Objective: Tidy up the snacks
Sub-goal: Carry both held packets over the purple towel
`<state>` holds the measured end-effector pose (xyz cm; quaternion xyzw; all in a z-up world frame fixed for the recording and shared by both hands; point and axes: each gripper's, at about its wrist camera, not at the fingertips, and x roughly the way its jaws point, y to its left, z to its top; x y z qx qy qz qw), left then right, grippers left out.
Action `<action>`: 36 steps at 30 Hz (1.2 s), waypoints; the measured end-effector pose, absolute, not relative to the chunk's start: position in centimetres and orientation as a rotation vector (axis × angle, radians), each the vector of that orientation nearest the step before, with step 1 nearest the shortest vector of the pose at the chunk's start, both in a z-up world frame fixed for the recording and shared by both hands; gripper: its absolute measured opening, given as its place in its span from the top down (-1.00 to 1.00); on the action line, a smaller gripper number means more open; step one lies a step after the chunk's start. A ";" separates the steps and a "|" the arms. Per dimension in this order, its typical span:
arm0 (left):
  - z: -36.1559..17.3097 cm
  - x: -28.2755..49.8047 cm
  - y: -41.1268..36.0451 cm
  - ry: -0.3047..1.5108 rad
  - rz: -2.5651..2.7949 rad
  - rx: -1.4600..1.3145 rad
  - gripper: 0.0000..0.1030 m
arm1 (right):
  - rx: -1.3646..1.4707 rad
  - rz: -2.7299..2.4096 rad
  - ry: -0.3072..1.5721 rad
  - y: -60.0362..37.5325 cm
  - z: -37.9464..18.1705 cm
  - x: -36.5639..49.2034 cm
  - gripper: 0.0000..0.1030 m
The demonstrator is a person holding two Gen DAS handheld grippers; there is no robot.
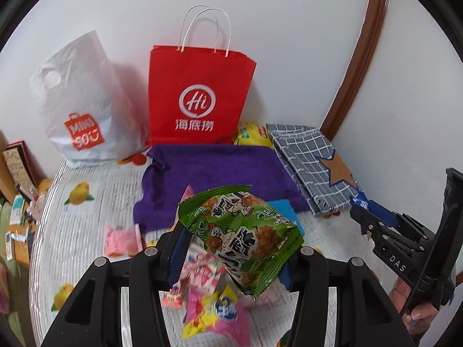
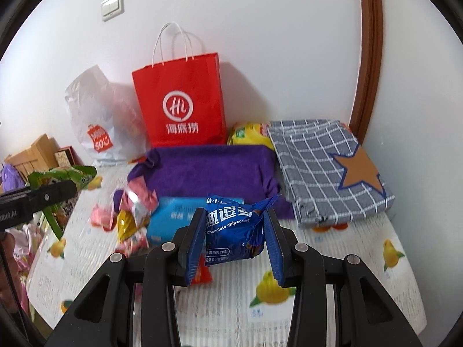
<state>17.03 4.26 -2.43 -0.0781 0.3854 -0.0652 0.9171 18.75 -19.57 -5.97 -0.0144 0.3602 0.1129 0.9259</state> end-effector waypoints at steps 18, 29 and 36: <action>-1.3 28.5 7.3 0.803 -0.073 -0.154 0.05 | -0.029 0.283 0.729 -14.2 -5.2 30.8 0.23; -4.2 35.6 10.3 0.845 -0.039 -0.225 0.05 | -0.055 0.281 0.734 -12.5 -6.9 38.2 0.23; -8.7 38.3 10.5 0.933 -0.007 -0.172 0.05 | -0.039 0.294 0.836 -13.3 -11.7 41.8 0.23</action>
